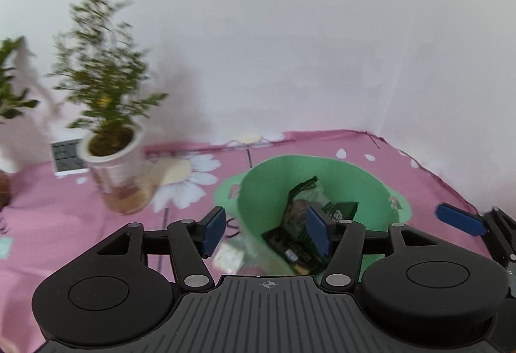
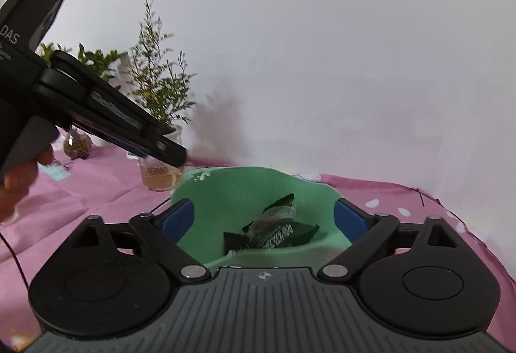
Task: Organize snacks
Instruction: 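Move both grippers back to the snack pile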
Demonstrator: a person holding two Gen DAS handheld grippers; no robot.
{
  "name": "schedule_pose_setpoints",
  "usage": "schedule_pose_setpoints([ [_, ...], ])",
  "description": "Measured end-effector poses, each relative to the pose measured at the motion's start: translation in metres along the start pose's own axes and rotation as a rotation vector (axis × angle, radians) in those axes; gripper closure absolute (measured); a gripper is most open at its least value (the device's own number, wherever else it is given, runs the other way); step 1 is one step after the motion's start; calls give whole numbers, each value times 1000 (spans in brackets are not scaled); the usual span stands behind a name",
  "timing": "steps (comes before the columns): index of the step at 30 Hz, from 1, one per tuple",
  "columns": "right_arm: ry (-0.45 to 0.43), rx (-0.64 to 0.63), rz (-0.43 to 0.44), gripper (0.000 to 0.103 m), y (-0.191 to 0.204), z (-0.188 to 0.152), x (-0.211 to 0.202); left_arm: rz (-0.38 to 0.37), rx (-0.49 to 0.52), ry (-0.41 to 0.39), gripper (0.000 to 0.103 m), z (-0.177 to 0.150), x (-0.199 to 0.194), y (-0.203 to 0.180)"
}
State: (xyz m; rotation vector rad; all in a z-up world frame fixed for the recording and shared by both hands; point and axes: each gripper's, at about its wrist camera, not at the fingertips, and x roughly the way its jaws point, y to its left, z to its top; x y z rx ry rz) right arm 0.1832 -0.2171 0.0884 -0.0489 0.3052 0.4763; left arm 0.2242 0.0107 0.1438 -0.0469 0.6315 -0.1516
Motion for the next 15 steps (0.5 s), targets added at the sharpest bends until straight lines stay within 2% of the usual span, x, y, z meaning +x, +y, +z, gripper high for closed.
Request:
schedule_pose_setpoints([
  [4,5,46,32,4,-1,-14,-38,21,24,-29,0,-15,-45,1],
  [8,24,110,98,4,3,-38,-70,53,58,-25,0,-46,-75,4],
  [12,68,178,209,3,18,-67,-90,65,31,33,0,-86,-80,13],
  [15,99,153,275,3,42,-83,-99,77,-50,90,0,-115,-71,25],
])
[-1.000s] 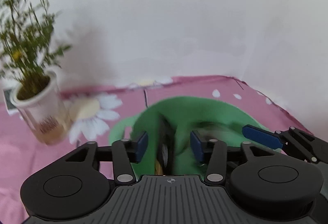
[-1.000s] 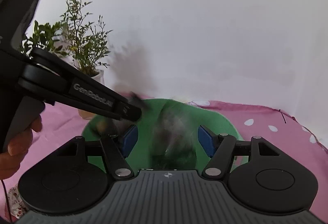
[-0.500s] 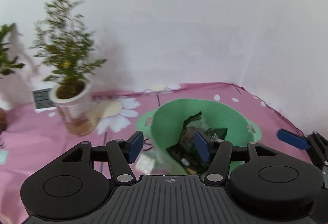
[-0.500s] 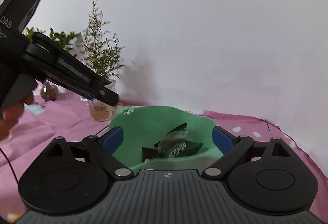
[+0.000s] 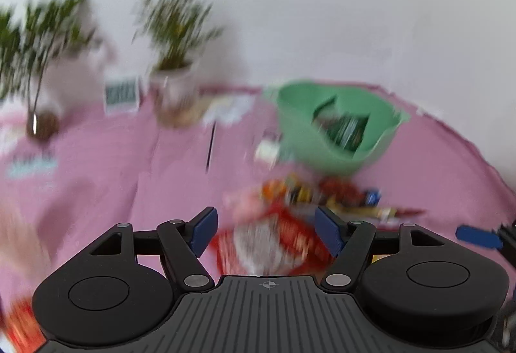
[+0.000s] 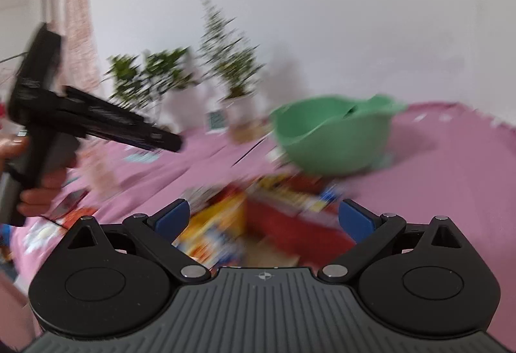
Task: Organize snacks
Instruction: 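Move both grippers back to the snack pile, then grasp red sweet-bread packet with left gripper while right gripper grasps yellow-blue chip bag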
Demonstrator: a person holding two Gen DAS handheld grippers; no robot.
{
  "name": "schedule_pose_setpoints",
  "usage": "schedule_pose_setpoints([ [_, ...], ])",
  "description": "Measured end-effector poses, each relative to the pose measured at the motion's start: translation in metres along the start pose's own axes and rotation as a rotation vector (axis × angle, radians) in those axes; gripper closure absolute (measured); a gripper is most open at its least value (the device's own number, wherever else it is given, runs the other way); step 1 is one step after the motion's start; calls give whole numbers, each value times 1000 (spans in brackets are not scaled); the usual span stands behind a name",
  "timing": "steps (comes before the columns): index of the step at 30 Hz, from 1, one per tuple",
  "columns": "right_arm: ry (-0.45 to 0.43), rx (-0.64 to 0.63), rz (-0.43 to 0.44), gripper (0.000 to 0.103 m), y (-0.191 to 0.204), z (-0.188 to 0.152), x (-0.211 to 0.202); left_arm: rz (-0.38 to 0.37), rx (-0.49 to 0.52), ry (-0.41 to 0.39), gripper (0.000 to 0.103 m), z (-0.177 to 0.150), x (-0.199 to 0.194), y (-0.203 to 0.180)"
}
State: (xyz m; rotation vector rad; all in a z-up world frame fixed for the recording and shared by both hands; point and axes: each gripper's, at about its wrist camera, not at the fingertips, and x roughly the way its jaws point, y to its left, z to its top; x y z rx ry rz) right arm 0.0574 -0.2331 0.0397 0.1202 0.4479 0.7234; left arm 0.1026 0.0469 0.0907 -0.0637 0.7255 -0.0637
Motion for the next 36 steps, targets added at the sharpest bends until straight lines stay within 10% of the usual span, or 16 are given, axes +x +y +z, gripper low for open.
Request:
schedule_pose_setpoints([
  [7,88,-159,8,3,46,-19,25,32,-223,62,0,-27,26,30],
  [13,119,-118,-57,5,44,-22,44,37,-194,77,0,-16,38,22],
  [21,108,-50,-97,36,32,-27,38,77,-168,135,0,-17,68,15],
  [36,22,94,-281,37,-16,-27,-22,48,-212,131,0,-37,66,40],
])
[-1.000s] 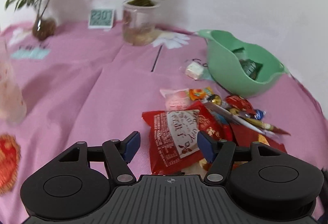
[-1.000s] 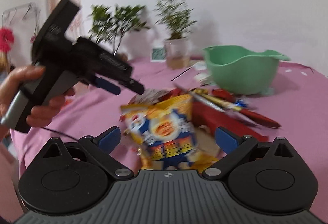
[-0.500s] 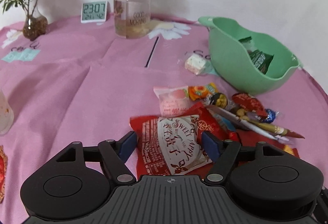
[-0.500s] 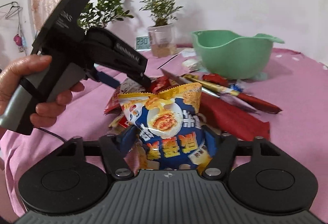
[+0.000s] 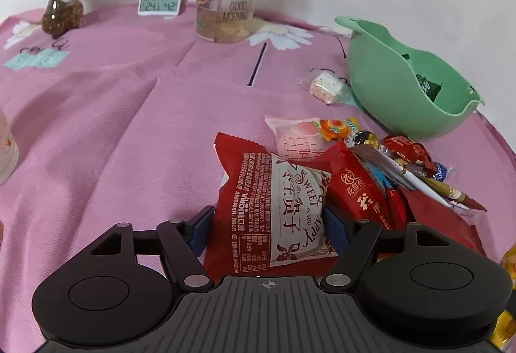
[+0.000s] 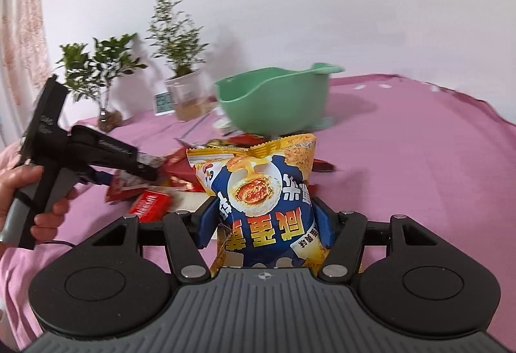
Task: Organize snacks
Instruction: 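Grasp red sweet-bread packet with left gripper while right gripper grasps yellow-blue chip bag, then lift both packets over the green bowl and open both grippers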
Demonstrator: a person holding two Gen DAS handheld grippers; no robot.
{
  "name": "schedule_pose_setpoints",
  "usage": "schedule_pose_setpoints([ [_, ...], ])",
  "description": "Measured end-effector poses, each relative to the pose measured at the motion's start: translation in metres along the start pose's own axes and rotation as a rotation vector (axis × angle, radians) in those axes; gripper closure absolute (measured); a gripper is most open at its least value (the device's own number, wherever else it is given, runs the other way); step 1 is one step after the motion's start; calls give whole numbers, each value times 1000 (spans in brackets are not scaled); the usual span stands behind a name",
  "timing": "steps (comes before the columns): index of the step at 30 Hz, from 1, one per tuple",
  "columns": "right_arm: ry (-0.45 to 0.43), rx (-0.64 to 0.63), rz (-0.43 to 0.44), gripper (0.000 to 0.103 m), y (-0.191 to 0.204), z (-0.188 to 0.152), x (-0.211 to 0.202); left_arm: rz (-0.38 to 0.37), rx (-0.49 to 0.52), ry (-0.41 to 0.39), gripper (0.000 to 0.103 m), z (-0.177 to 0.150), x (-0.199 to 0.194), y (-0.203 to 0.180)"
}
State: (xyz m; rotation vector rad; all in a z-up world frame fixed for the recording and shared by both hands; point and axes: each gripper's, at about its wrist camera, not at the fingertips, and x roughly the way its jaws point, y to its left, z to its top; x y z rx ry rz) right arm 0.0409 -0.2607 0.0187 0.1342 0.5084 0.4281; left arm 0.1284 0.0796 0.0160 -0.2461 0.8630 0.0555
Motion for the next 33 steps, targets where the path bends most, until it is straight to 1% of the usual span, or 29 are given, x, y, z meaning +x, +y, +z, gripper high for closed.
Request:
schedule_pose_setpoints([
  [7,48,18,-40,36,-4,-7,10,15,21,-42,0,-5,-12,-1],
  [12,40,4,-57,33,-1,-10,13,10,11,-76,0,-4,-25,8],
  [16,49,9,-61,33,-2,-11,17,5,3,-110,0,-2,-38,15],
  [20,34,-7,-72,38,0,-12,14,-2,4,-131,0,-1,-47,18],
  [33,-37,44,-71,39,-11,4,3,-20,20,-158,0,1,-57,14],
])
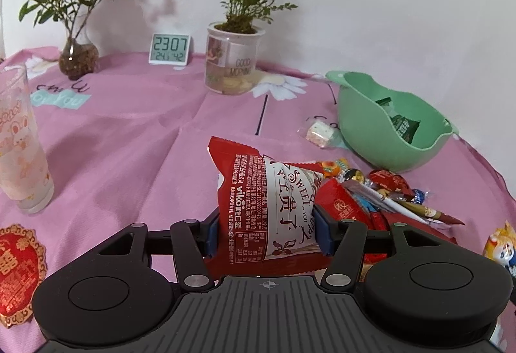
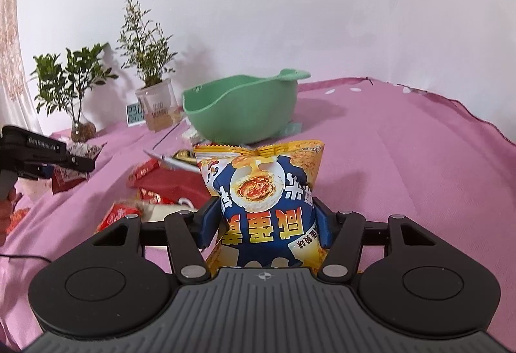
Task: Organize snacks
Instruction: 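Lift both packets over the green bowl and open both grippers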
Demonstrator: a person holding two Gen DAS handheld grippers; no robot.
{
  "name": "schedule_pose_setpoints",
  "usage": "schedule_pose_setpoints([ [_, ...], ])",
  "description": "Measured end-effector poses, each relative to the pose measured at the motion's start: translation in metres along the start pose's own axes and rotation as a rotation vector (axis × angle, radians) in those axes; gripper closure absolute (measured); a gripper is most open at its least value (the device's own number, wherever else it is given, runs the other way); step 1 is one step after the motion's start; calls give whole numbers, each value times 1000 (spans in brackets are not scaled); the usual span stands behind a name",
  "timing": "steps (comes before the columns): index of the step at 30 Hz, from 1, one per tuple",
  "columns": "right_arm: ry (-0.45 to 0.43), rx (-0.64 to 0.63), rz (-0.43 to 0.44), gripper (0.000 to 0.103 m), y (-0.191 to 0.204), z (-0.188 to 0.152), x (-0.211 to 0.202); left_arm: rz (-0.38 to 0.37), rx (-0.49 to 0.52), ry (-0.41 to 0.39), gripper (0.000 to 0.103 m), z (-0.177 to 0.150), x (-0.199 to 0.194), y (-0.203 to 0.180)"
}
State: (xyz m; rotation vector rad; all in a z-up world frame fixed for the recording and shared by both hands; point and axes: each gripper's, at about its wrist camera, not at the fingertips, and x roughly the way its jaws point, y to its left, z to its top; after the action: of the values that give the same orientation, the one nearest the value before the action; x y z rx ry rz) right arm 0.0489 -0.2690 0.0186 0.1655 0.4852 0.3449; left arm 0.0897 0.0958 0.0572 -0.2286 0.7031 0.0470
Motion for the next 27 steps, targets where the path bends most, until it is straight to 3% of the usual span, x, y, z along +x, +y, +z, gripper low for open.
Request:
schedule_pose_setpoints([
  [14,-75,29,12,39,-7,19,5,-34,40,-45,0,12,-13,-15],
  [27,-160,-1,54,39,-6,61,30,-125,135,-89,0,55,-6,-70],
])
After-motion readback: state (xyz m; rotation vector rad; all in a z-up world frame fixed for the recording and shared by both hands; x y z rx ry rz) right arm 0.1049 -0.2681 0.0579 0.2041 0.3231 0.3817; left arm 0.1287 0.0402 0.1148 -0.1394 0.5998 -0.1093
